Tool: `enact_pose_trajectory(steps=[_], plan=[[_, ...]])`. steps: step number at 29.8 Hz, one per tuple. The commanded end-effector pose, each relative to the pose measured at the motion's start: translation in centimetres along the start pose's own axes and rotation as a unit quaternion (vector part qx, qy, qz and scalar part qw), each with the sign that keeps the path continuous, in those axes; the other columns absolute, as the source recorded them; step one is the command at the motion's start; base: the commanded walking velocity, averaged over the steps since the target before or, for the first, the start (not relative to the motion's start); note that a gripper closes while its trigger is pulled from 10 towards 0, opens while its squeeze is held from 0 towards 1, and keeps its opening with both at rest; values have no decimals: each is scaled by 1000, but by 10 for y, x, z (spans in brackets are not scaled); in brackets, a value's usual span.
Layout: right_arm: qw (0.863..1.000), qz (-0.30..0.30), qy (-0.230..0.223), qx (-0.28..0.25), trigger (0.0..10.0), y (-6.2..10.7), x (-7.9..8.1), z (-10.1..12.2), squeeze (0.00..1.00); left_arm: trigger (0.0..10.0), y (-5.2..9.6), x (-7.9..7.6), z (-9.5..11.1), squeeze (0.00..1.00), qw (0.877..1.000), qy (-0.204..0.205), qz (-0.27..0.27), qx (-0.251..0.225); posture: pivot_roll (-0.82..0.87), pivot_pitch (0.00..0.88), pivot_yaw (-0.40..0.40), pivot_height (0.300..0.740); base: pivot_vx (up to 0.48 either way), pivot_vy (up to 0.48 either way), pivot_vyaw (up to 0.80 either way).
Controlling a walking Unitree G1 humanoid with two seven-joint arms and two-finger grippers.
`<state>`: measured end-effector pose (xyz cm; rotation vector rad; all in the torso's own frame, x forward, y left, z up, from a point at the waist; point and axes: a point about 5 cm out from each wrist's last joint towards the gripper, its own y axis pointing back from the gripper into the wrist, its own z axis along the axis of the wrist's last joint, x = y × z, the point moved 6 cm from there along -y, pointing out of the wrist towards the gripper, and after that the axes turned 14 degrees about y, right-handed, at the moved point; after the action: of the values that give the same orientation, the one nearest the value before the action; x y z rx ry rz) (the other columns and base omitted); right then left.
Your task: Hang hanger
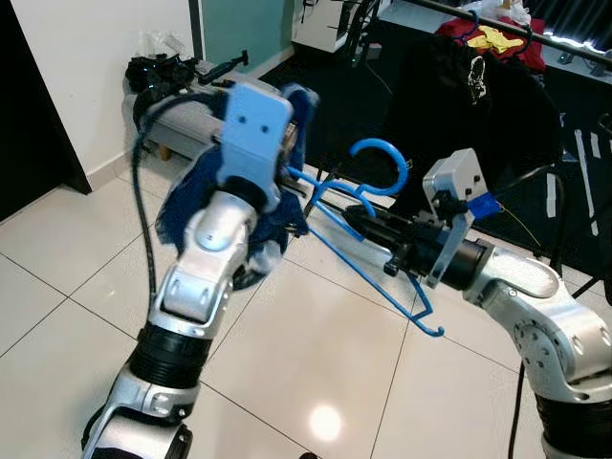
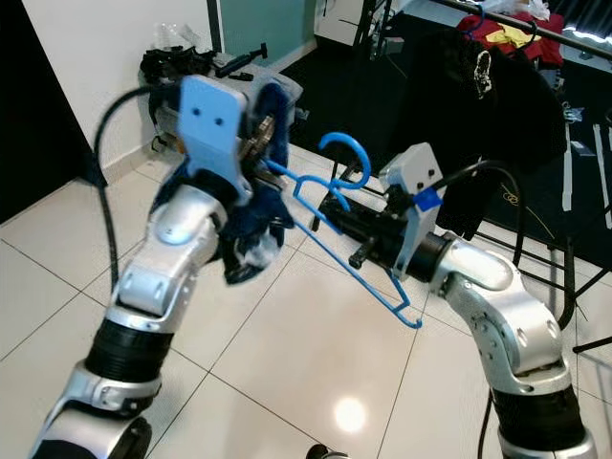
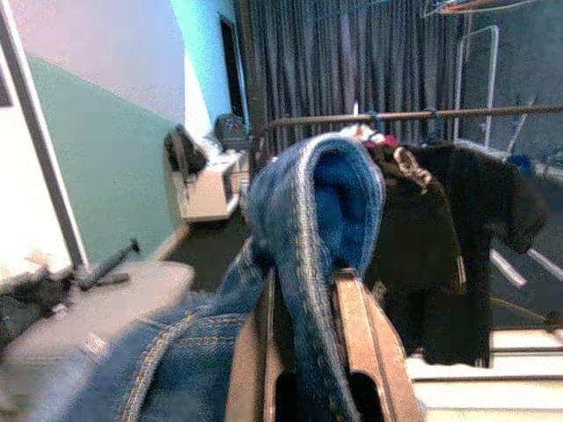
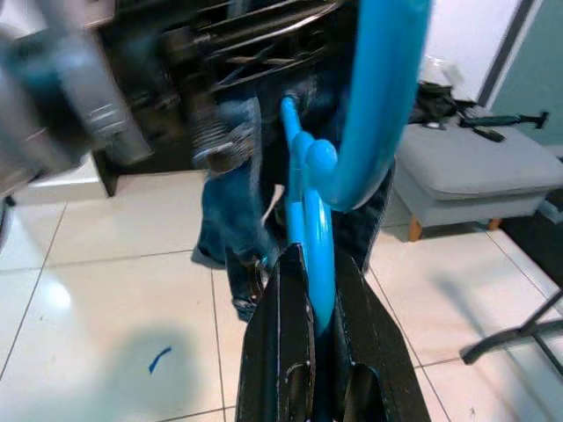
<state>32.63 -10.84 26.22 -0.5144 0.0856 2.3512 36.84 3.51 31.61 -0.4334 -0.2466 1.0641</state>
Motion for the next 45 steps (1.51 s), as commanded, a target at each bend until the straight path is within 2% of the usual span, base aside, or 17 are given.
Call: enact_pose_trajectory(steps=[1,3,7,8,10,16,23,24,33,36,38,39,40,42,43,44,45], plan=[[997,-41,19,-59,10000,3,-16,26,0,10000,5,-42,-13,0,995,49,-77,27,38,118,-62,740,0,0,0],[997,-47,14,-62,10000,1,-17,26,0,10000,8,-58,-11,0,991,82,-104,24,40,119,-61,740,0,0,0],[997,-49,12,-64,10000,1,-17,26,0,10000,8,-60,-9,0,990,94,-107,18,40,119,-60,740,0,0,0],[996,-51,10,-67,10000,1,-17,27,0,10000,7,-59,-5,1000,988,111,-105,10,39,120,-58,740,0,0,0],[996,-54,7,-73,10000,1,-18,28,0,10000,7,-58,3,1000,985,136,-105,-3,40,119,-58,740,0,0,0],[994,-61,0,-91,10000,0,-21,34,0,10000,6,-60,19,1000,977,175,-121,-25,44,117,-58,740,0,0,0],[992,-63,-5,-112,10000,-1,-22,41,0,10000,7,-63,26,992,972,189,-139,-29,48,115,-59,740,0,0,0],[991,-63,-6,-115,10000,-1,-23,42,0,10000,7,-63,27,0,972,187,-142,-29,49,114,-60,740,0,0,0],[990,-61,-8,-127,10000,0,-25,46,0,10000,12,-51,42,0,964,188,-183,-31,47,113,-60,740,0,0,0],[989,-65,-14,-132,10000,3,-29,46,0,10000,21,-46,56,0,950,212,-227,-32,50,118,-60,740,0,0,0],[989,-66,-15,-133,10000,4,-29,47,0,10000,23,-46,58,0,947,214,-236,-30,50,118,-60,740,0,0,0],[988,-67,-17,-136,10000,5,-30,47,0,10000,32,-45,64,0,939,217,-265,-26,52,121,-59,740,0,0,0],[988,-67,-17,-136,10000,5,-30,47,0,10000,32,-45,64,0,939,217,-265,-26,52,121,-59,740,0,0,0],[988,-64,-18,-138,10000,6,-30,47,0,10000,40,-40,72,0,929,230,-289,-28,52,122,-58,740,0,0,0],[989,-48,-24,-140,10000,9,-27,46,0,10000,42,-27,80,0,927,243,-283,-38,51,124,-58,740,0,0,0],[989,-48,-24,-140,10000,9,-27,46,0,10000,42,-27,80,0,927,243,-283,-38,51,124,-58,740,0,0,0],[989,-29,-29,-142,10000,11,-22,45,0,10000,40,-17,83,0,930,247,-268,-43,52,126,-57,740,0,0,0]])
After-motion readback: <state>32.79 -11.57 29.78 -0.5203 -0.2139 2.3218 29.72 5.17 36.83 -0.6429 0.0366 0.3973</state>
